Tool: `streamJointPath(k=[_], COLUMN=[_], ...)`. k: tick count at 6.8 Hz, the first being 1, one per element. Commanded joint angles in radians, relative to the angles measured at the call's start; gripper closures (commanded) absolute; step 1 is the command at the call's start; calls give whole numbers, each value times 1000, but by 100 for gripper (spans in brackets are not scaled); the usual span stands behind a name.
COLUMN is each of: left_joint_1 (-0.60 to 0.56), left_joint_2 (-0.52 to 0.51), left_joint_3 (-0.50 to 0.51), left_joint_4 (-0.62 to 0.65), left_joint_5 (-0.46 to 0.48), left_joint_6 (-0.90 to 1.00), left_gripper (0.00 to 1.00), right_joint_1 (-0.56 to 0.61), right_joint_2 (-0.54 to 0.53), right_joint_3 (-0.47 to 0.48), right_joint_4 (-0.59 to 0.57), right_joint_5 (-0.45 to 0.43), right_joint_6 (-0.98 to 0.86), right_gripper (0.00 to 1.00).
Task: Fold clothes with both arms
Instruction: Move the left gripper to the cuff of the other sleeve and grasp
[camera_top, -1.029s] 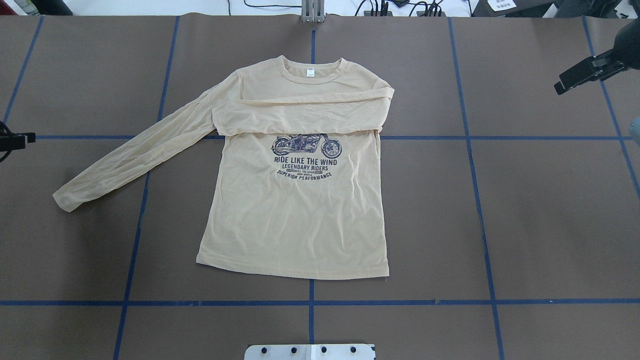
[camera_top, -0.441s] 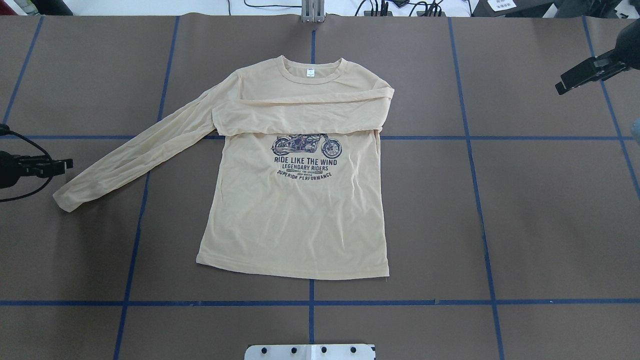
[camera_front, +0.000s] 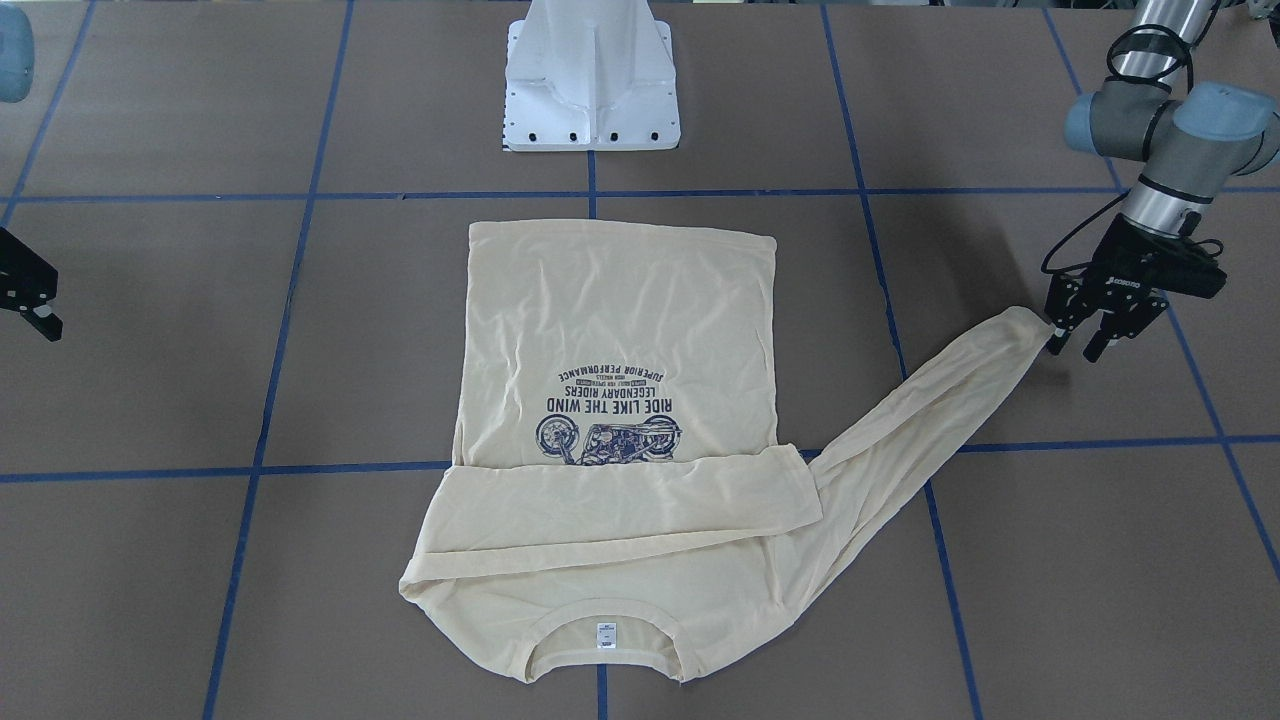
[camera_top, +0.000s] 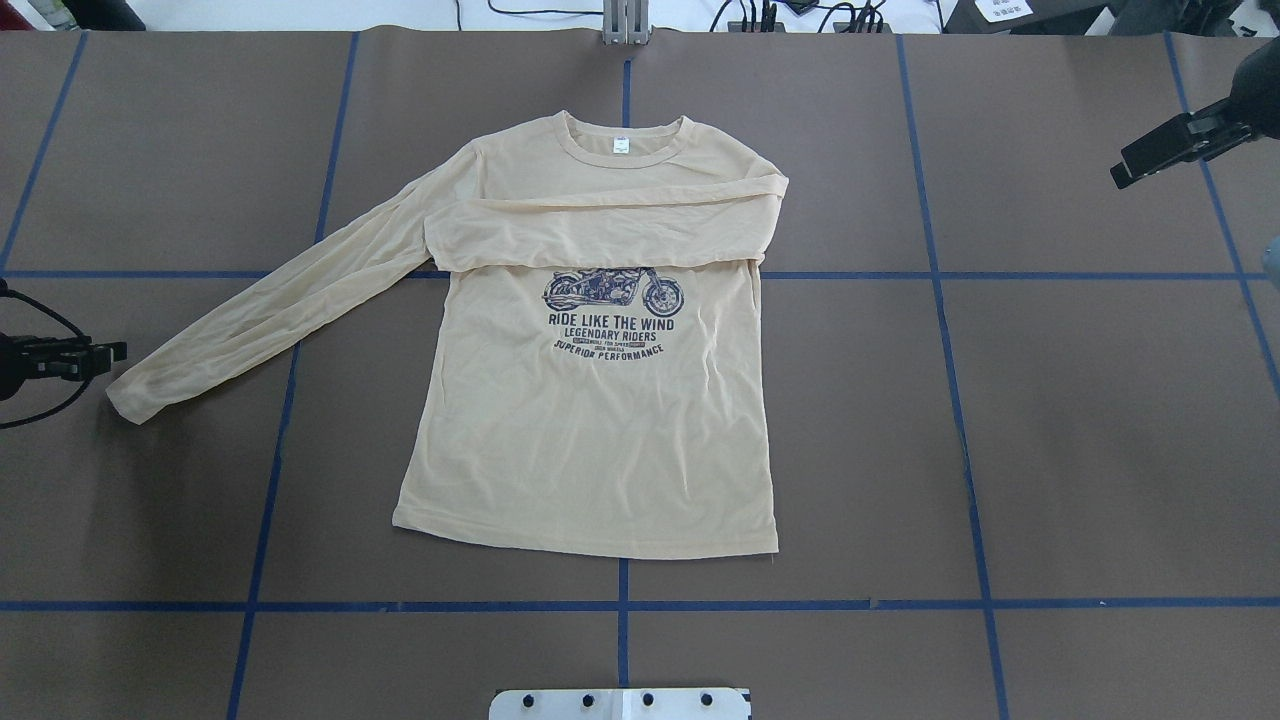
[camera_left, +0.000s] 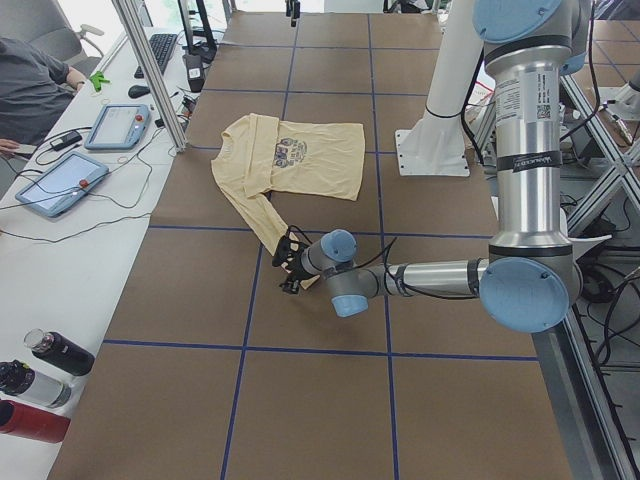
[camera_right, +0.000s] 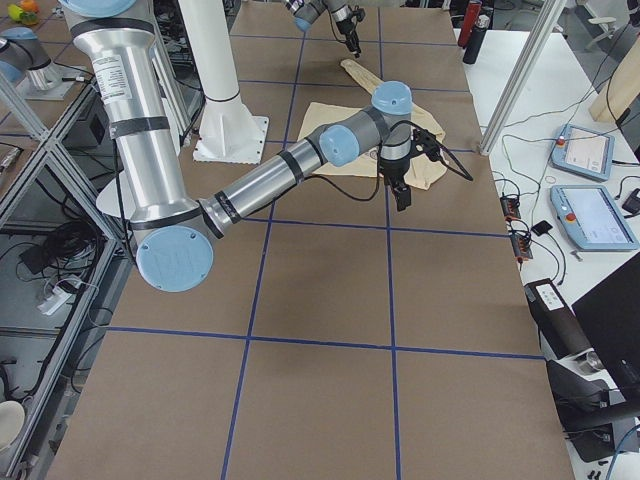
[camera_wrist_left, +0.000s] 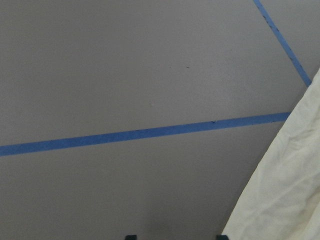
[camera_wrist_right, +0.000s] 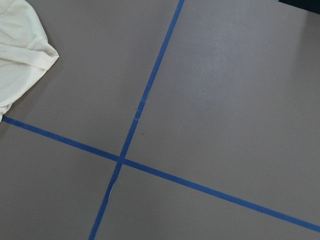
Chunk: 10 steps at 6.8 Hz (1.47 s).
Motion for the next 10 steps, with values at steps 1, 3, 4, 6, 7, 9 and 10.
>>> streamJointPath(k=[1,3,4,6,7,9,10], left_joint_1=[25,36,37,50,53,60,62], left_joint_2=[12,12,12,14,14,23,23], left_joint_3=[-7,-5,-5,-5,-5,-5,-7], left_joint_4=[-2,-2,-2,-2,-2,-2,-3], left_joint_5=[1,1,1,1,1,1,1], left_joint_6=[-5,-5,-4,-4,-4,-4,-4], left_gripper=[47,48,52,56,58,58,58], right_joint_1=[0,0,0,0,0,0,0], right_joint_2=[0,0,0,0,0,0,0], right_joint_3=[0,-3,-3,-3,-3,-3,-3], right_joint_4=[0,0,0,0,0,0,0], right_joint_5=[0,0,0,0,0,0,0], right_joint_6=[3,3,0,6,8,9,9], right_gripper=[1,1,1,1,1,1,1])
